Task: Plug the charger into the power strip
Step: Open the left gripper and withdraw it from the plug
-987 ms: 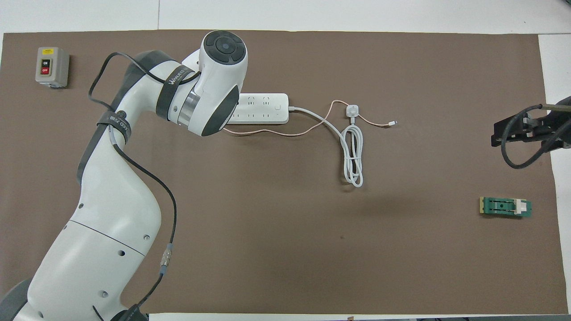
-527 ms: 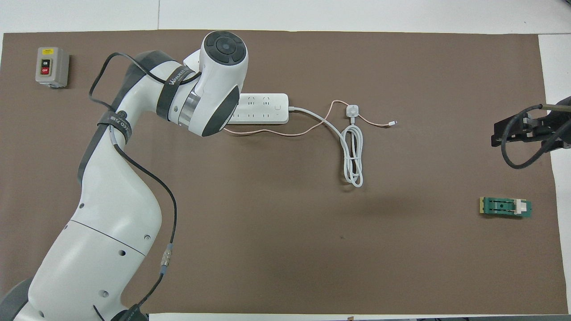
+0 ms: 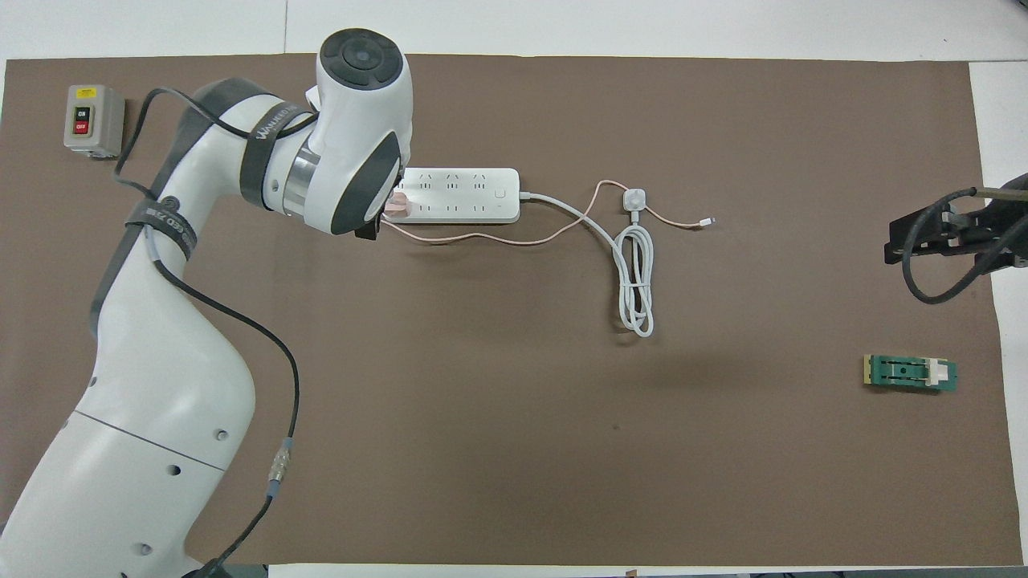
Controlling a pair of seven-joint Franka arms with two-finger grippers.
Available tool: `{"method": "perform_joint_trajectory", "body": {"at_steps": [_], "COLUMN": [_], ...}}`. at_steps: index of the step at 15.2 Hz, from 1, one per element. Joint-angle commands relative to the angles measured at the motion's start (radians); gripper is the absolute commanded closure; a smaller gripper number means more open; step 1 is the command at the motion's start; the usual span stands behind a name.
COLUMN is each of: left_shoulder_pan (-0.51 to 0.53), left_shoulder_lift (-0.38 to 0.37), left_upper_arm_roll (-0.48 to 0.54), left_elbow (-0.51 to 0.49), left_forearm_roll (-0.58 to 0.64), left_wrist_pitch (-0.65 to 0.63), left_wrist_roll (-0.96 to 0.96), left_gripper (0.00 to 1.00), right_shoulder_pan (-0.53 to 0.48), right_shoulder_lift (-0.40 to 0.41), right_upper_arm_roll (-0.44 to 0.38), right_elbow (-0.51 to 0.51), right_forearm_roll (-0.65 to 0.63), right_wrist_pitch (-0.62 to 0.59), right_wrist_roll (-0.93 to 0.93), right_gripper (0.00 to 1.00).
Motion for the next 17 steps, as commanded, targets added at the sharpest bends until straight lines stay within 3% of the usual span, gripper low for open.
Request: {"method": "perform_joint_trajectory", "body": {"at_steps": [1,4,7,11,17], "left_shoulder_pan": [0.033,0.080,0.192,0.338,0.480], "left_shoulder_lift": [-0.088,-0.167,-0.220,-0.263,-0.345], "left_upper_arm_roll": [-0.001,0.001,0.001,-0.004,0.005], "left_elbow": [-0.016,-0.017,-0.016,-0.014,-0.016], "left_forearm_roll": [-0.026,-0.025,-0.025,-0.038,-0.078], "left_wrist_pitch": [-0.075,-0.121,-0.130,-0.130,-0.162], "left_wrist_roll": [0.101,0.297,0.588,0.962,1.338], "left_gripper": [0.00,0.00,0.00,0.00,0.00], "right_shoulder_pan": [-0.014,-0.014,-0.014,-0.014,-0.014], "right_shoulder_lift": [-0.013,-0.013,-0.013,-0.013,-0.013], "right_upper_arm_roll": [0.009,0.009,0.009,0.009,0.009], "right_elbow": [-0.006,-0.006,-0.006,-0.006,-0.006], "right_forearm_roll": [0.006,0.006,0.006,0.006,0.006], "right_wrist_pitch": [-0.012,-0.013,-0.012,-0.012,-0.012], "right_wrist_roll": [-0.016,-0.016,-0.017,-0.016,-0.016], "right_gripper": [0.00,0.00,0.00,0.00,0.00]}}
